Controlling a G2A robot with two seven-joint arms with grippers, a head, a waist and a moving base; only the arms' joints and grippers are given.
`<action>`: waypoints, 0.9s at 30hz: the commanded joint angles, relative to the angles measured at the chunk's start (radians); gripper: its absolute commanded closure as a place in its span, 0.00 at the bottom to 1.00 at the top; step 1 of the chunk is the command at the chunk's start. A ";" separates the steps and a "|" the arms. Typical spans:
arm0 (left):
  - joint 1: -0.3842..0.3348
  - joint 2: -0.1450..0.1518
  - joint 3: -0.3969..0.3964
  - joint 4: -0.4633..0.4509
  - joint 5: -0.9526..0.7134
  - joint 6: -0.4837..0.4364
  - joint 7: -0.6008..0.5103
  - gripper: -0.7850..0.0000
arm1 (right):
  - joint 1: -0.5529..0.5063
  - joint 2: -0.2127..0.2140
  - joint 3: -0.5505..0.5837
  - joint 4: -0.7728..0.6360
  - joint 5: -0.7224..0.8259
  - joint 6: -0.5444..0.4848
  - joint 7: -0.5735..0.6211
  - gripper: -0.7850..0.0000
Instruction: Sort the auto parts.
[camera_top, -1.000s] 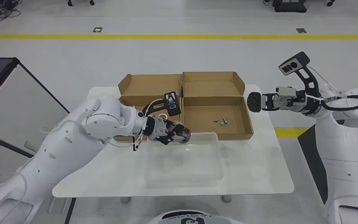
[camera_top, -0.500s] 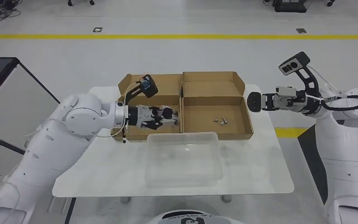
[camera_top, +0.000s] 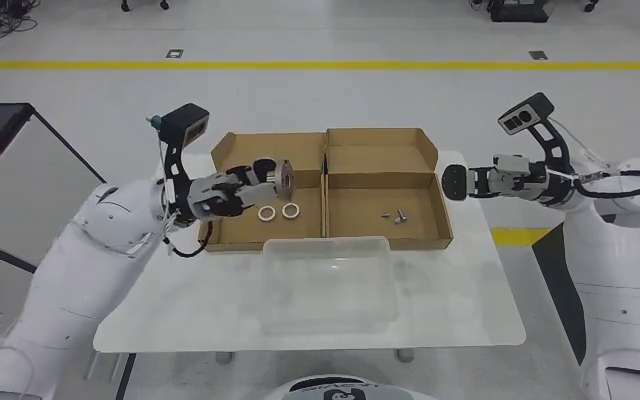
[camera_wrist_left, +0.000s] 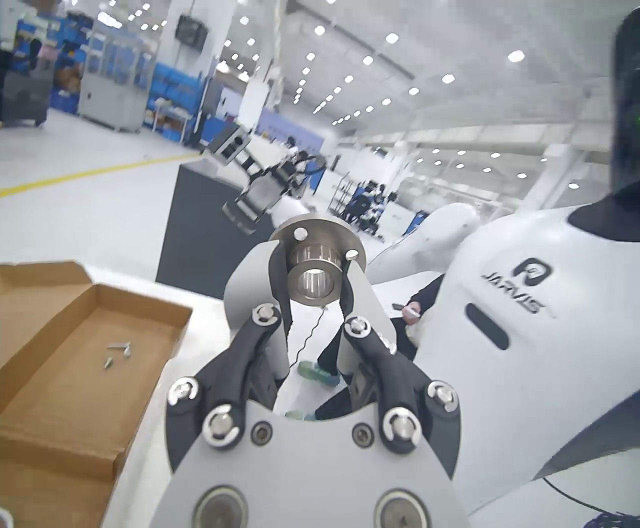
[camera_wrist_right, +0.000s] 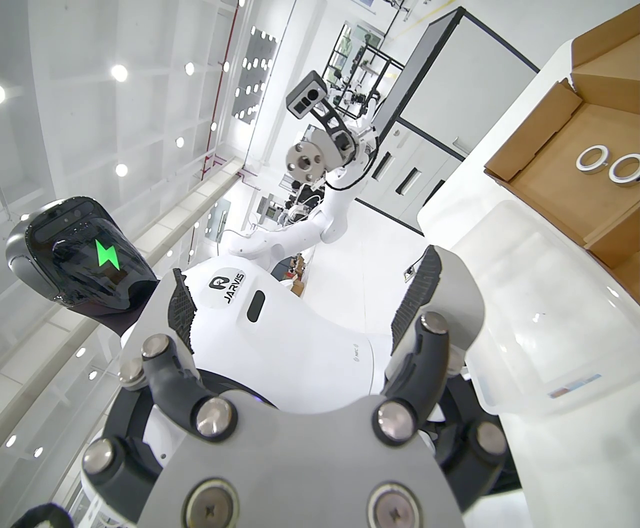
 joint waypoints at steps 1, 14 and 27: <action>-0.015 -0.007 0.012 0.006 -0.071 -0.038 -0.006 1.00 | 0.000 0.000 0.000 0.000 0.000 0.000 0.000 0.00; -0.037 -0.017 0.029 0.006 -0.166 -0.082 -0.026 1.00 | 0.000 0.000 0.000 0.000 0.000 0.000 0.000 0.00; -0.020 -0.051 0.047 -0.056 -0.278 -0.143 0.172 1.00 | 0.000 0.000 0.000 0.000 0.000 0.000 0.000 0.00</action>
